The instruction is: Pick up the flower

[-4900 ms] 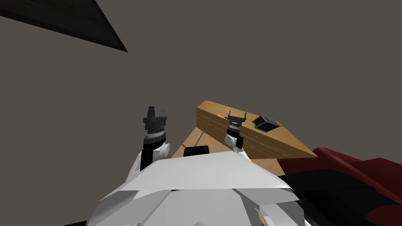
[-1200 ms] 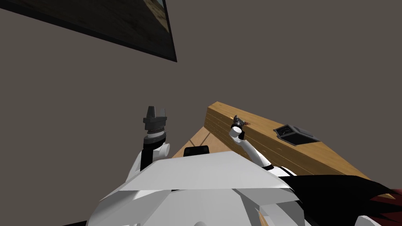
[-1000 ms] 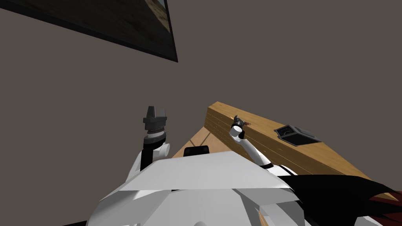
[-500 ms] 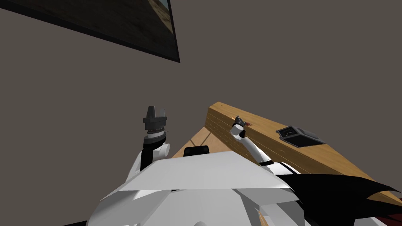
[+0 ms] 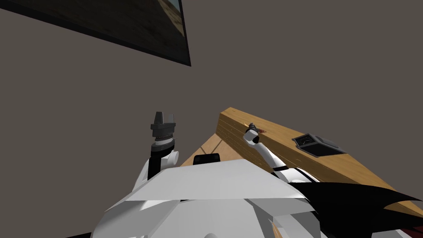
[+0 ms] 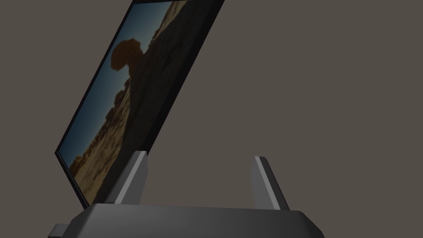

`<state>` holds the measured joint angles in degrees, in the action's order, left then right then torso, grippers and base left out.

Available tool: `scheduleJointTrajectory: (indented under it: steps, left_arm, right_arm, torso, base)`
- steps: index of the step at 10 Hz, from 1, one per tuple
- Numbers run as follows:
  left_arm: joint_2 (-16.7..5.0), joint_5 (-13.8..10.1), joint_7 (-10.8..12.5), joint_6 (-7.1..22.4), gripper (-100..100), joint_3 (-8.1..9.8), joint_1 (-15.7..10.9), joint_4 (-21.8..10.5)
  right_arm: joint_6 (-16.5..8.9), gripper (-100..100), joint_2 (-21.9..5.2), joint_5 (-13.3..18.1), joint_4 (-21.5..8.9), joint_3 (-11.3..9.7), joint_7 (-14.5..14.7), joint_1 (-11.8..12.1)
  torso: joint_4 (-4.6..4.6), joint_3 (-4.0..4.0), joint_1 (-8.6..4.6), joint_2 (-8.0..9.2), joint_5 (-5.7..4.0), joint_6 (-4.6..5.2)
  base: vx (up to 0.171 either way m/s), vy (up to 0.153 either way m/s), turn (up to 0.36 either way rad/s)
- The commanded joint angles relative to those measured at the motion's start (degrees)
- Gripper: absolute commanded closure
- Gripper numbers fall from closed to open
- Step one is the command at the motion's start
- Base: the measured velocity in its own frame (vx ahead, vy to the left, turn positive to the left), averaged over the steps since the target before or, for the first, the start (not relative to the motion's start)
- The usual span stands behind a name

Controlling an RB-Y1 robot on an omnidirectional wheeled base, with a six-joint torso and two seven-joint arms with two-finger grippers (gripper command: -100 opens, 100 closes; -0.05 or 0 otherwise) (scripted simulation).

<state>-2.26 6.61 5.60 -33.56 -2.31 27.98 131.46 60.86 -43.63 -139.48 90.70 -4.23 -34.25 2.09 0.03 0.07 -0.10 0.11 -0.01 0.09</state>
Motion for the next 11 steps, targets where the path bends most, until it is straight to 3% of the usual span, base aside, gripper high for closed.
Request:
scheduleJointTrajectory:
  steps: [1, 3, 4, 6, 9, 11]
  left_arm:
    - [0.0, 0.0, 0.0, 0.0, 0, 0.0, 0.0, 0.0]
    - [0.0, 0.0, 0.0, 0.0, 0, 0.0, 0.0, 0.0]
    - [0.0, 0.0, 0.0, 0.0, 0, 0.0, 0.0, 0.0]
    - [0.0, 0.0, 0.0, 0.0, 0, 0.0, 0.0, 0.0]
    - [0.0, 0.0, 0.0, 0.0, 0, 0.0, 0.0, 0.0]
    - [0.0, 0.0, 0.0, 0.0, 0, 0.0, 0.0, 0.0]
  right_arm:
    - [0.57, -100, -1.07, -2.86, -2.43, 0.49, -1.94, -1.54]
    - [0.57, -100, -1.07, -5.97, -2.43, 0.49, -1.94, -1.54]
    - [1.05, -100, -2.09, -7.91, -4.73, 1.04, -3.75, -2.99]
    - [1.05, -100, -2.09, -10.52, -4.73, 1.04, -3.75, -2.99]
    - [1.85, -100, -3.84, -16.2, -9.17, 2.16, -7.18, -5.74]
    - [1.85, -100, -3.84, -18.79, -9.17, 2.16, -7.18, -5.74]
  torso:
    - [0.0, 0.0, 0.0, 0.0, 0.0, 0.0]
    - [0.0, 0.0, -0.02, 0.0, 0.0, -0.01]
    - [0.0, 0.0, -0.01, 0.0, 0.0, 0.0]
    - [0.0, 0.0, -0.04, 0.0, -0.01, 0.0]
    - [0.0, -0.01, -0.07, -0.02, -0.02, 0.0]
    - [-0.01, -0.02, -0.1, -0.03, -0.03, 0.0]
  base:
    - [-0.003, -0.003, 0.033]
    - [-0.002, -0.003, 0.014]
    - [-0.002, -0.009, 0.031]
    - [-0.001, -0.01, 0.01]
    - [0.002, -0.021, 0.02]
    - [0.003, -0.02, 0.003]
